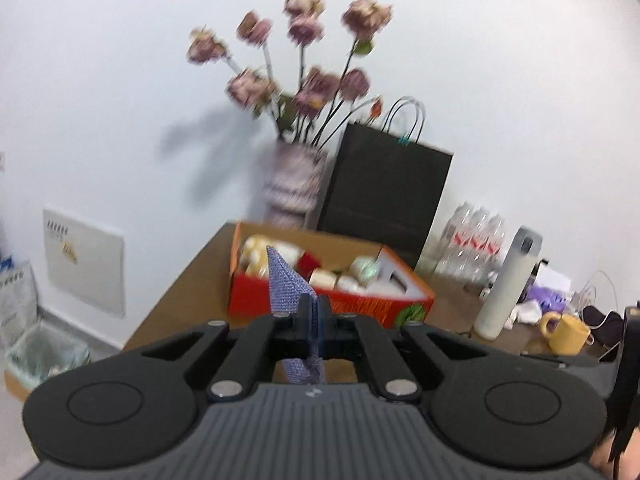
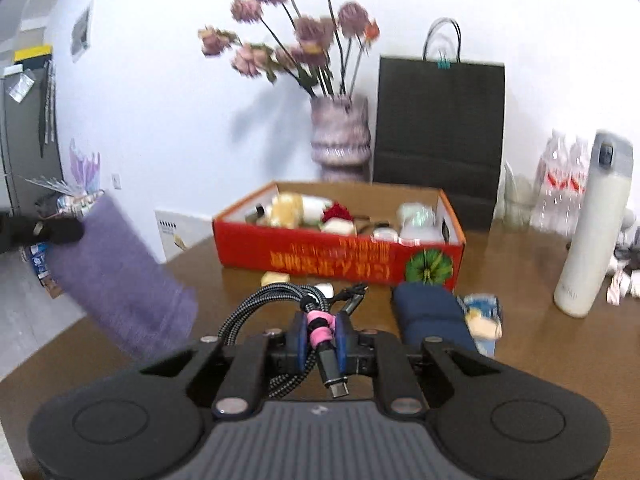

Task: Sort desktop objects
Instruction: 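Lower the cloth and cable into the cardboard box and release both, then withdraw both tools back over the table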

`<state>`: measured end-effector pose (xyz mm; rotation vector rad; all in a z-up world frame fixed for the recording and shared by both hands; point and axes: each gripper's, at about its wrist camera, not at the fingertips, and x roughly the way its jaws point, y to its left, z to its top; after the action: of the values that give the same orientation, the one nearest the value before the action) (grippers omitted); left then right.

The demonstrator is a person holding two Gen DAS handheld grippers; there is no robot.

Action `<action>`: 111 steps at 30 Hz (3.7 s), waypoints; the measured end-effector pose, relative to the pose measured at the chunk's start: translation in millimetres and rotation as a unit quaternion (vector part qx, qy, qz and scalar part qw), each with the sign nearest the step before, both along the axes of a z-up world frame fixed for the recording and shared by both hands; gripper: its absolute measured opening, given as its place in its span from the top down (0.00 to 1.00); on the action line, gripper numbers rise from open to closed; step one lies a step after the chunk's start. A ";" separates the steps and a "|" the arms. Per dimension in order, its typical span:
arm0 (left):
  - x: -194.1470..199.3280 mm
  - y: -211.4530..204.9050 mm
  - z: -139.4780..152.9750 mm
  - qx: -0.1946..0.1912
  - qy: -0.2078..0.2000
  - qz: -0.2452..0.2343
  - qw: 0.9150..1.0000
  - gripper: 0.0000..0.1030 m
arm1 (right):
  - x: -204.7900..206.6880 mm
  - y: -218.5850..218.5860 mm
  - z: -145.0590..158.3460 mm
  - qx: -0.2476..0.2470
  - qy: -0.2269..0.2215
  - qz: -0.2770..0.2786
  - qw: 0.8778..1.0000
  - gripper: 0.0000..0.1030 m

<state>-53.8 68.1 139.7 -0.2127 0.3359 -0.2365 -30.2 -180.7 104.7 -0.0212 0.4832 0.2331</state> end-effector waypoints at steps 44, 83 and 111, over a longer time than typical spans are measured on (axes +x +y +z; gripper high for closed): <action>296.6 -34.4 -44.2 0.106 0.176 -0.011 0.979 0.34 | 328.1 -3.3 -23.0 0.020 0.188 0.000 0.982 0.66; 8.8 -75.6 -70.4 0.127 0.091 0.050 0.987 0.00 | 13.1 -36.7 -37.2 0.011 0.042 -0.051 0.998 0.05; 100.8 -69.7 -73.0 0.115 0.114 0.050 0.986 0.22 | 33.2 -104.4 -37.1 0.000 0.026 -0.138 0.990 0.25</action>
<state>47.0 -1.6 66.7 -0.0268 0.5735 -0.0716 3.0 -285.2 67.7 0.0521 0.5312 -0.0373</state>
